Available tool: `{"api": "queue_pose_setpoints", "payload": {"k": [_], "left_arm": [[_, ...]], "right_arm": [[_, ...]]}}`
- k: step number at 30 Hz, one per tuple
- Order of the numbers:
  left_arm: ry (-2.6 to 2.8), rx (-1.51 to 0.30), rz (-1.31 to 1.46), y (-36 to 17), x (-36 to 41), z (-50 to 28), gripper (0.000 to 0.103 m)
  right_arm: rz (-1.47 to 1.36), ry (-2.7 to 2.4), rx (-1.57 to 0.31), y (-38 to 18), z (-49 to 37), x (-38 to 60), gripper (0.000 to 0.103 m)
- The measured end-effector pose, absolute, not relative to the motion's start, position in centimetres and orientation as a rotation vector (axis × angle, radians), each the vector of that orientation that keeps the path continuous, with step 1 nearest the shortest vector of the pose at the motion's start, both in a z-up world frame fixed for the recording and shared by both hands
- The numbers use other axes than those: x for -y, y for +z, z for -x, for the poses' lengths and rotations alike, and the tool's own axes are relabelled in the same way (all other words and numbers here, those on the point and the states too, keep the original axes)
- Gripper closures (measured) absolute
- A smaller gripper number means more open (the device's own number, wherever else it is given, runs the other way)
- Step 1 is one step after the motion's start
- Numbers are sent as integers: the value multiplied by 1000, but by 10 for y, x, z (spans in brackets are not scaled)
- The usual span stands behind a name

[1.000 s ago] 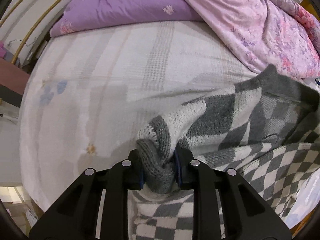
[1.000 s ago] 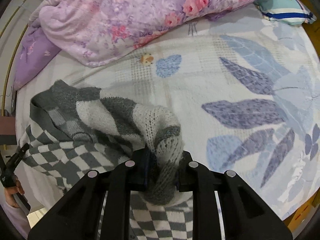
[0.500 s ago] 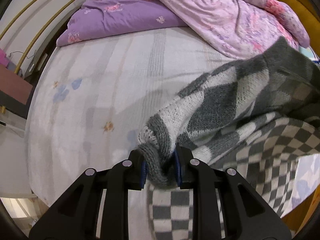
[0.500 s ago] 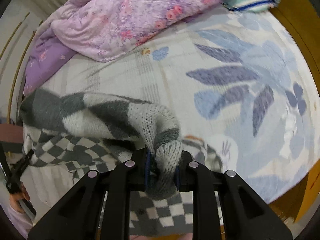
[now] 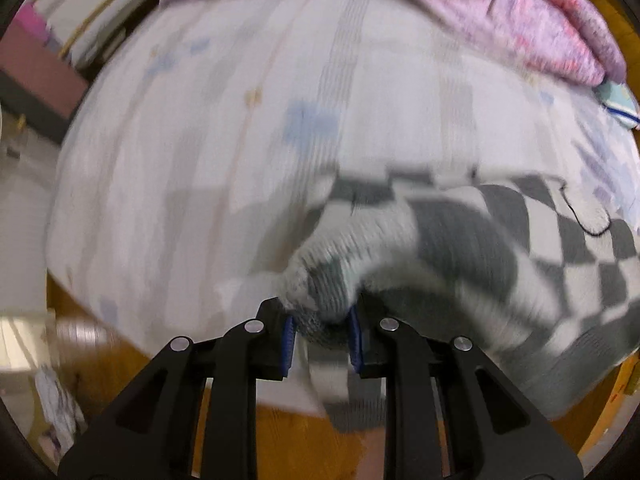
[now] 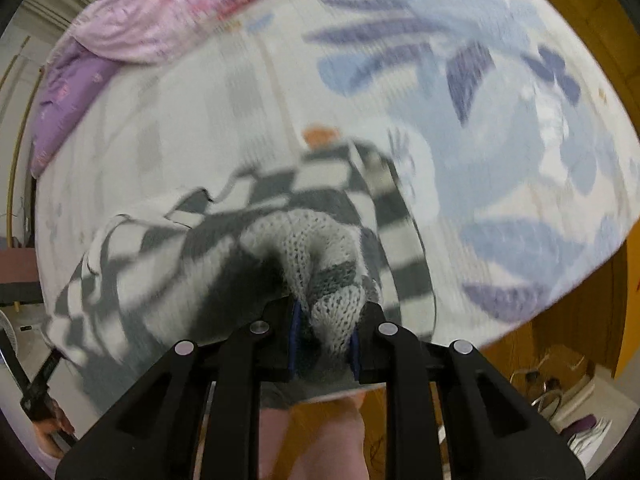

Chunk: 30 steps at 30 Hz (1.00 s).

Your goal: Fold large clothes

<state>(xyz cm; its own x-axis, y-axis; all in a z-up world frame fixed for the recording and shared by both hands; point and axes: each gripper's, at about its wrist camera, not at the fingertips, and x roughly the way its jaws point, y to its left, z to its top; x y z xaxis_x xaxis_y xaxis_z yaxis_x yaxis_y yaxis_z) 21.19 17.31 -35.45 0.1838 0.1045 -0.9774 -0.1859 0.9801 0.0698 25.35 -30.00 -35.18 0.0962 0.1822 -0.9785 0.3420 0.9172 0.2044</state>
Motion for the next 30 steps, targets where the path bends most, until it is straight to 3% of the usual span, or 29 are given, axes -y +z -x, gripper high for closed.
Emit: {"api": "queue_pose_setpoints", "payload": {"k": [8,11,13,15,19,21,24,25,26,27,28,30], "left_arm": [[238,-1652,55,-477,-167,-129,86],[217,-1664,144,-471,-177,-106,84],[144,-1620,209,-453,-178,-94,70],[111,-1573,232,-438,-176,-90,36],[75,-1486,407,-427,-178,-99,29],[125,-1483,473,-438,-180,-113,16],[192,-1485,544,-467,-184,-136,16],[221,-1529,569,-483,-184,-143,20],[235,-1567,564,-492,-183,-147,41],[224,-1607,556,-497,-180,-149,59],[199,-1613,560,-496,-178,-148,65],[169,-1574,516,-475,-170,-136,71]], "right_arm": [[-393,-133,-1635,-450,-180,290,81],[-378,-97,-1660,-441,-167,281,64],[-325,-104,-1720,-438,-160,277,13],[-341,-89,-1719,-431,-149,278,13],[-690,-6,-1675,-432,-133,288,9],[-881,-28,-1622,-447,-131,292,9],[-1079,-113,-1497,-482,-136,298,9],[-1122,-155,-1487,-493,-137,299,15],[-1237,-190,-1477,-510,-136,297,31],[-1321,-176,-1474,-517,-135,294,75],[-1359,-172,-1488,-518,-135,292,83],[-1265,-226,-1495,-496,-129,290,84]]}}
